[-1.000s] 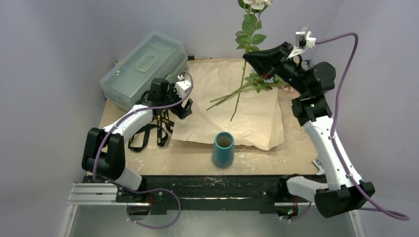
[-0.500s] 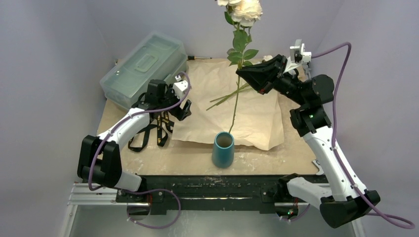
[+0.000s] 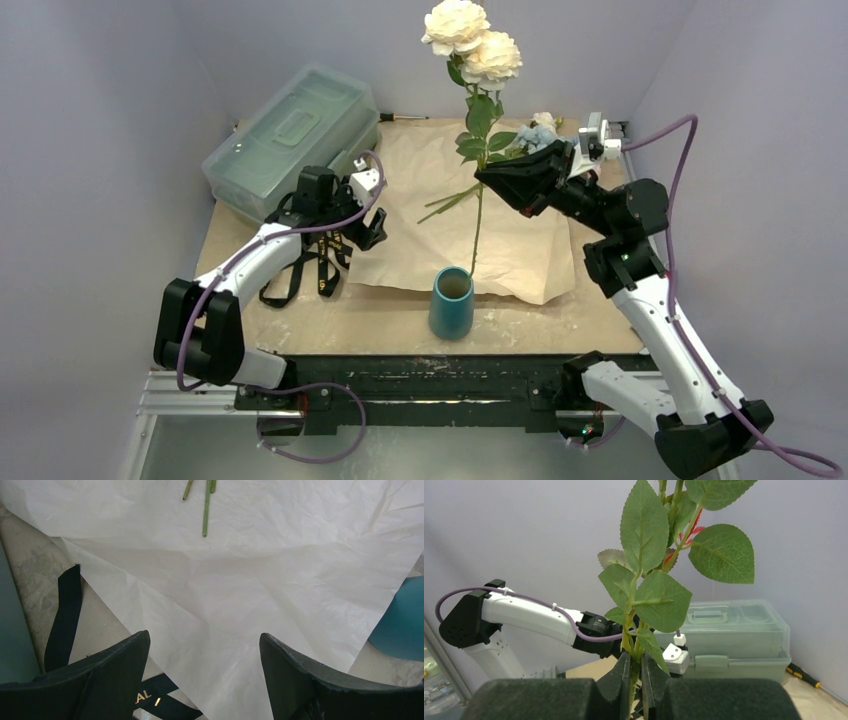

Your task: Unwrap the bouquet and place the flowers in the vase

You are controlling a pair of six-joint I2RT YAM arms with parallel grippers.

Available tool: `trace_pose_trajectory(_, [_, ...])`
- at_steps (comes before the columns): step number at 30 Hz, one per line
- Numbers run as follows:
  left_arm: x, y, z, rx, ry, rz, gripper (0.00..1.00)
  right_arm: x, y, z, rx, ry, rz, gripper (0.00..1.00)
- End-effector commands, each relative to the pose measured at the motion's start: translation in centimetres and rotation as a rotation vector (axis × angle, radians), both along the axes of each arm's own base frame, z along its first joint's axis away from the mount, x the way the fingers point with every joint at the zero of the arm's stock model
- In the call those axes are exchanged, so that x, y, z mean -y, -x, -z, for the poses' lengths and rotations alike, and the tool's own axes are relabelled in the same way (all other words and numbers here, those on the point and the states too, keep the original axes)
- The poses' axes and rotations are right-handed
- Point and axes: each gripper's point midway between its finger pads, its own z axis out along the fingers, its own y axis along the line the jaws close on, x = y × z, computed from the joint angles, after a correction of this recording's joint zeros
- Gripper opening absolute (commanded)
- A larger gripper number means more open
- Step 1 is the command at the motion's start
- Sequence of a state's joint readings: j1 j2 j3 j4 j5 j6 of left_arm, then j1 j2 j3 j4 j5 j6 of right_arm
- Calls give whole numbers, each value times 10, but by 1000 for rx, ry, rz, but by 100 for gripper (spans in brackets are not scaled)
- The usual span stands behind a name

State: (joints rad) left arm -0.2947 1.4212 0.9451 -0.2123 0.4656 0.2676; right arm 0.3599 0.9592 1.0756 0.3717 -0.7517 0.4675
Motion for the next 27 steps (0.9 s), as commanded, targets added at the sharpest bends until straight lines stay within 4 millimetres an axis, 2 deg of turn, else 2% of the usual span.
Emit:
trace_pose_trajectory(1, [3,6,-14,5,39,10,80,1,6,-13,83,-65,-8,0])
trace_pose_trajectory(5, [-1,7,-15,16,11,11,81,-2,5,-15,113,-87,-19,0])
trace_pose_trajectory(7, [-3,7,-17,22,0,12,81,-5,6,-9,130,-75,-27,0])
trace_pose_trajectory(12, [-5,5,-20,40,-22,17,81,-15,9,25,131,-12,-27,0])
trace_pose_trajectory(23, [-8,4,-15,36,-42,20,81,-26,11,103,115,134,-8,0])
trace_pose_trajectory(27, [-7,4,-17,38,-29,24,81,-28,13,125,105,170,-11,0])
